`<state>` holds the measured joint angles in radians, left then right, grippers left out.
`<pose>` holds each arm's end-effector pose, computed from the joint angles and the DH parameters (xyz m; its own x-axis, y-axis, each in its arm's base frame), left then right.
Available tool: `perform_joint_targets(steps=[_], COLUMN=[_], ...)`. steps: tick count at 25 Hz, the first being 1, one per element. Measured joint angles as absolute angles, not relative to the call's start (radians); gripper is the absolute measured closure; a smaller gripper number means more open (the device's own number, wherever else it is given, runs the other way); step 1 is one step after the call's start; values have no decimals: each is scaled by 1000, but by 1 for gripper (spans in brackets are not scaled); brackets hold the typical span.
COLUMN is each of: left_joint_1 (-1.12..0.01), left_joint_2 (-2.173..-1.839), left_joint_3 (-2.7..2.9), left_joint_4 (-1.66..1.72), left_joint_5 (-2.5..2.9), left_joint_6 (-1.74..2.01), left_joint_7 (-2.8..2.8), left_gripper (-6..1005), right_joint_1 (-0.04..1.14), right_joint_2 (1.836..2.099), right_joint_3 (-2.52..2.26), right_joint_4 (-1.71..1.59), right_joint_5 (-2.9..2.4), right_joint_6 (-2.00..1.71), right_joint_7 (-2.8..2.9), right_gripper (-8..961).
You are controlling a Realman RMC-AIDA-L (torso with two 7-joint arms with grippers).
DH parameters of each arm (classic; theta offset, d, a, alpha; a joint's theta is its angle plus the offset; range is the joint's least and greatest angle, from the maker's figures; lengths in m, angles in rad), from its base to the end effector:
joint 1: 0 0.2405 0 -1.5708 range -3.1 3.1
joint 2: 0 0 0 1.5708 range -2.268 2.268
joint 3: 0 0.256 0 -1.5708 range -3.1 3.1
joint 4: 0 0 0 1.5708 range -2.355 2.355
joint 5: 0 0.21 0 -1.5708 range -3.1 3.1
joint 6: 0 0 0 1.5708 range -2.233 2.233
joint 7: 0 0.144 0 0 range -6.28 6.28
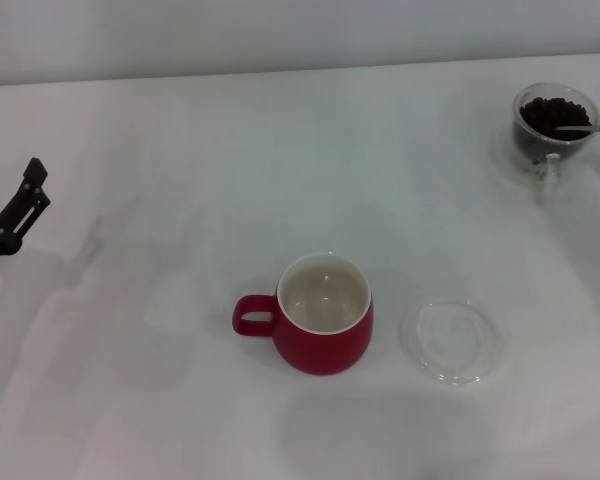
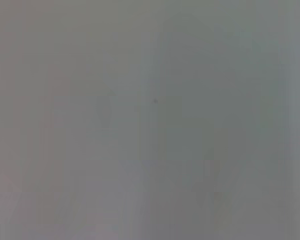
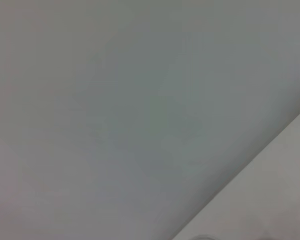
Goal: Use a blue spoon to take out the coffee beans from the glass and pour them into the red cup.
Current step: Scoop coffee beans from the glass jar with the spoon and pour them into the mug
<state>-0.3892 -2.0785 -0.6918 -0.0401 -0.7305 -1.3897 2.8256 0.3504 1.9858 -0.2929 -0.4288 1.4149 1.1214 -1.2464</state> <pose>-0.3261 0.2916 -0.0211 0.6855 -0.0743 0.7242 0.6555 -0.3698 -0.6584 0.4092 0.3094 0.0833 -0.1385 -0.3657 -0.9204 -0.9903 0.0642 0.1235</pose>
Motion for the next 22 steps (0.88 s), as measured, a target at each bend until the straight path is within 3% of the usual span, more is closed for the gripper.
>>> perform_joint_targets(steps=[22], left_joint_1=[-373], left_joint_2=[-2079], left_joint_3=[-688], left_joint_4=[-41], left_joint_5=[-728], left_joint_6=[-1403], left_joint_7=[2826], left_gripper=[123], right_joint_1=[313], right_joint_2=[1976], right_joint_3=[-295], right_joint_4=[-435], right_joint_5=[1469], right_joint_6=[1148], right_joint_7=[-1220], right_gripper=[804])
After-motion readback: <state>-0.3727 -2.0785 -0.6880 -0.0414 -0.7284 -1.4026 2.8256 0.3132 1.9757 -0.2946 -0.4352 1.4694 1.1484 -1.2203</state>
